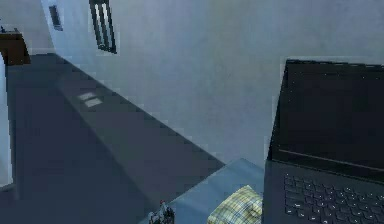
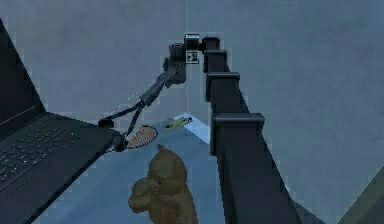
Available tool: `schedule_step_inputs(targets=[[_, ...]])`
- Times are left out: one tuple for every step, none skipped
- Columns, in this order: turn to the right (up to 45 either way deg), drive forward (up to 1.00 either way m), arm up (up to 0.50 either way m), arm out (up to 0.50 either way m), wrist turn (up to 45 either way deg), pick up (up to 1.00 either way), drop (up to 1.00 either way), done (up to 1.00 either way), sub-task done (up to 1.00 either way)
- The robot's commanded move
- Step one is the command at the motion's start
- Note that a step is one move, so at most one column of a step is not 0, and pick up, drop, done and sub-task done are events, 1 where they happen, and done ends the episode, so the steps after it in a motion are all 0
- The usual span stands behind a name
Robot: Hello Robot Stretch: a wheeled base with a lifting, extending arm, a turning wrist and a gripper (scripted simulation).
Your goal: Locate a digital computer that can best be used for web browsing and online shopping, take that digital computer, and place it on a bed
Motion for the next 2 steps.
schedule_step_inputs(targets=[[0.0,0.0,0.0,0.0,39.0,0.0,0.0,0.0,0.0],[0.0,0.0,-0.46,0.0,0.0,0.0,0.0,0.0,0.0]])
